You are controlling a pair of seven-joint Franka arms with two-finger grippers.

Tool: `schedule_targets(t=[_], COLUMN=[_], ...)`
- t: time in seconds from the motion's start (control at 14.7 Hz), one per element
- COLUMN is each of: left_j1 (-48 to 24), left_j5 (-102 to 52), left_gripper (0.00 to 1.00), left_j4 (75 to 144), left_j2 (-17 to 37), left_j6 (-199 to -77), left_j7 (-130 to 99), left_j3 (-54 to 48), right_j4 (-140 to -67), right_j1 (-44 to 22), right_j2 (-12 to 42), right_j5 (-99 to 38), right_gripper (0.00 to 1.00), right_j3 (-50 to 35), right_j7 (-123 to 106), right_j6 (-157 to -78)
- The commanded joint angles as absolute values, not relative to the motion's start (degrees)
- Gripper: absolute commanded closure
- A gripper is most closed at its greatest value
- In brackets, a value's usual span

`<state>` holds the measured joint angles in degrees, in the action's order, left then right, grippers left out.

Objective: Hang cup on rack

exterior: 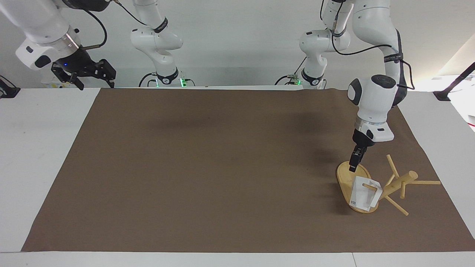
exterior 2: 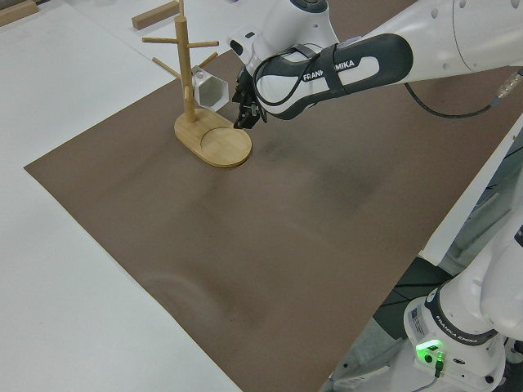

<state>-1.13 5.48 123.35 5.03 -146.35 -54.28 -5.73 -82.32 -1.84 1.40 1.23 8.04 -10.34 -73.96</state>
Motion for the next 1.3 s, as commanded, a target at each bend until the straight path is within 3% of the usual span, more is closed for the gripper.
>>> schedule_targets(t=[0.0,0.48,0.95,1.23], left_j1=[-1.23,-0.53,-0.27,0.97], left_j5=[6.85,7.83,-0.35,-0.09], left_gripper=[0.0,0.0,0.01,0.0], left_j4=[117.53,106.54,95.03,91.76], left_j2=[4.13,-1.22,-0.97,-1.4], left_j6=[-134.77,-110.34,-85.99,-82.62], left_j7=[-53.88,-27.66,-0.13,2.73], left_j3=[-5.89,-5.89,-5.27,-5.45], right_j4=[-81.65,-81.65,-81.56,-81.56], right_j1=[-1.84,-1.67,-1.67,-1.84], right_j2=[1.41,1.41,1.41,1.41], right_j5=[1.67,1.58,1.49,1.49], right_gripper=[0.0,0.0,0.0,0.0], right_j3=[7.47,7.29,7.29,7.29], right_j7=[-9.32,-9.32,-9.32,-9.32], right_j6=[-73.48,-73.56,-73.56,-73.65])
